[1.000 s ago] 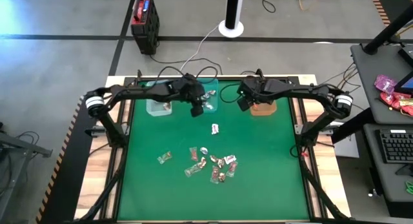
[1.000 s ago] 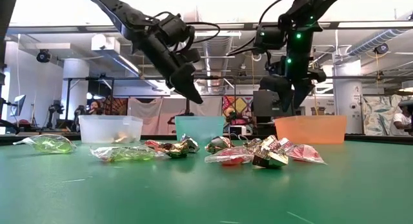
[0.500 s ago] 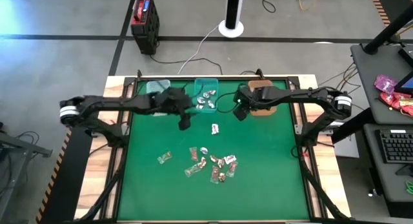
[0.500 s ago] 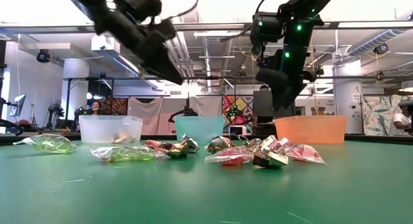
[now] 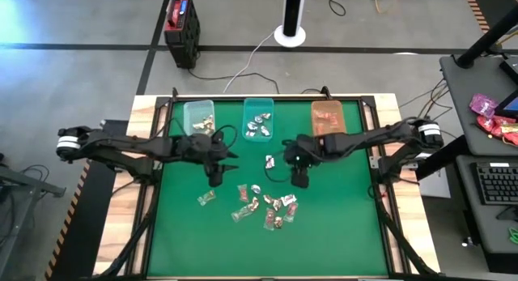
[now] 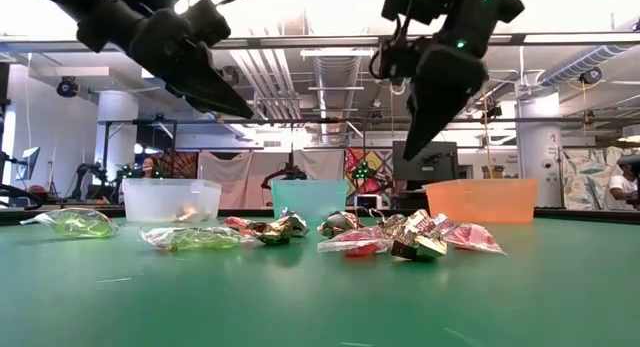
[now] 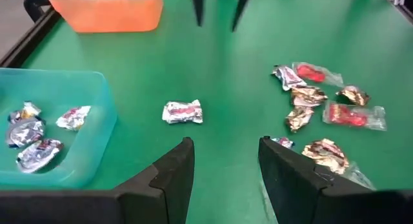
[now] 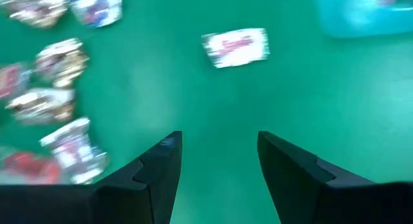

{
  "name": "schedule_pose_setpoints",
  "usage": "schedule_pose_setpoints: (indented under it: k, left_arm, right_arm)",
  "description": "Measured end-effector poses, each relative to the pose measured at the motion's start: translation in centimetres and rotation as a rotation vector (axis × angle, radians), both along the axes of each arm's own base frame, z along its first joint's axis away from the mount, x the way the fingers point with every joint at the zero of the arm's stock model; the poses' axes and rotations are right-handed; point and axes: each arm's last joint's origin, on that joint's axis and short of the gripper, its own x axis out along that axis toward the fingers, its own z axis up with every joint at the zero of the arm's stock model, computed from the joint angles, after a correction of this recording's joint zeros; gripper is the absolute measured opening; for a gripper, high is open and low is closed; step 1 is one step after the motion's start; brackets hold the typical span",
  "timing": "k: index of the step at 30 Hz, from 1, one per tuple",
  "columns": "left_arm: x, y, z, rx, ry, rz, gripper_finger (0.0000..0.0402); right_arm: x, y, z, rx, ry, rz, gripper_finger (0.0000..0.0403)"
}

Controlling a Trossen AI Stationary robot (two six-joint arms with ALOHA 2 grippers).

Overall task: Sort candy by brand, put in halloween buckets
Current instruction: Put the silver wrap candy into the blue bin

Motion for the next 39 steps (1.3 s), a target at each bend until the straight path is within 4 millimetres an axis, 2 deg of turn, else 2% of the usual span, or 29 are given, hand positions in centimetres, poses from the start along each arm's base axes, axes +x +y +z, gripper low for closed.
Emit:
schedule_pose_setpoints:
  k: [7,11,15,19,32,39]
  left_arm:
    - [0.1,-0.1,0.0,-0.006,-0.045,0.002,0.0157]
    - [0.4,-0.1,-0.1,-0.005,-0.057,0.002,0.0157]
    - [0.7,-0.1,-0.2,0.001,-0.072,-0.001,0.0157]
    - [0.9,-0.1,-0.6,-0.002,-0.063,0.001,0.0157]
    - [1.1,-0.1,-1.2,-0.013,-0.050,0.006,0.0157]
    - [0.8,-0.1,-0.8,-0.013,-0.067,0.009,0.0157]
  right_arm:
    - [-0.6,2.7,-1.9,0.115,-0.005,0.069,0.0184]
    - [-0.4,3.5,-2.9,0.146,-0.104,0.080,0.0175]
    - [0.7,3.5,-2.8,0.144,-0.269,0.099,0.0166]
    - [1.6,3.6,-3.1,0.125,-0.342,0.133,0.0160]
    - [7.5,4.3,-5.7,0.089,-0.316,0.161,0.0155]
    - [9.3,5.1,-7.3,0.091,-0.286,0.175,0.0155]
